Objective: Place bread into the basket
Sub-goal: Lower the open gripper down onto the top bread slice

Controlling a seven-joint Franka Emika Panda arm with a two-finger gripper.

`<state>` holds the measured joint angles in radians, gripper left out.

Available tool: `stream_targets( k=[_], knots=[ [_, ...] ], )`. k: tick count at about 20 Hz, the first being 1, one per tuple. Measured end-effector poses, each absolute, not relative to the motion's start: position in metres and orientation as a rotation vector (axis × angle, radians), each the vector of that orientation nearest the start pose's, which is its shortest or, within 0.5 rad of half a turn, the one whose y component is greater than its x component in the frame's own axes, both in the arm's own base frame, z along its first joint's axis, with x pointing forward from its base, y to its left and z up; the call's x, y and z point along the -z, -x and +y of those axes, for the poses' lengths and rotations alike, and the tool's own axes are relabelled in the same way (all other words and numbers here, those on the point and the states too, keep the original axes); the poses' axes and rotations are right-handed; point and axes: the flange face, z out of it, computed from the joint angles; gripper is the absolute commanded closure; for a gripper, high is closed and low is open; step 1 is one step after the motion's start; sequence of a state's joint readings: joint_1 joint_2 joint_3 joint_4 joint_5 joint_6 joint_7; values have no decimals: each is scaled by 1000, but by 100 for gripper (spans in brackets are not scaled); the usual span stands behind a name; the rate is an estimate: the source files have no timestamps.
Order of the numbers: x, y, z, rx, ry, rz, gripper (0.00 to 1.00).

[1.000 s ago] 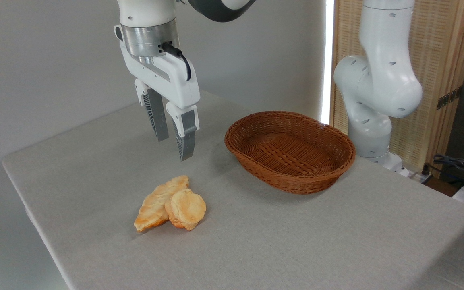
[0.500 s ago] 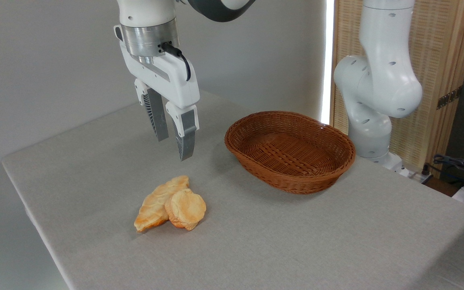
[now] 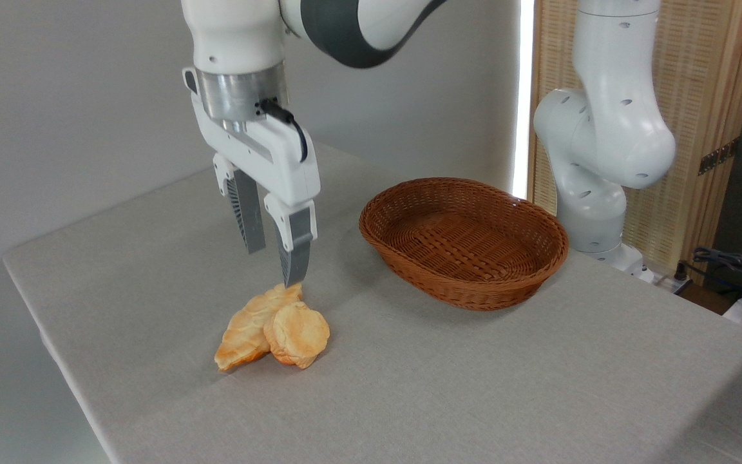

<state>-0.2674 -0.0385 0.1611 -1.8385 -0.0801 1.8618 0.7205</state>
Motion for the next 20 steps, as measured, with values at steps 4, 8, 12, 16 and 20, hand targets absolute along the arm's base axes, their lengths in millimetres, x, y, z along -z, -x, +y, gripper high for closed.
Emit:
stream_targets(
  k=[4, 8, 12, 16, 20],
  knots=[
    [-523, -559, -58, 139, 2930, 1270, 0],
    [-504, -558, -51, 108, 2943, 1261, 0],
    [-496, -559, -52, 93, 2947, 1271, 0],
    [-478, -557, -56, 39, 2950, 1287, 0],
    [-458, -557, -62, -19, 2949, 1310, 0]
  ],
)
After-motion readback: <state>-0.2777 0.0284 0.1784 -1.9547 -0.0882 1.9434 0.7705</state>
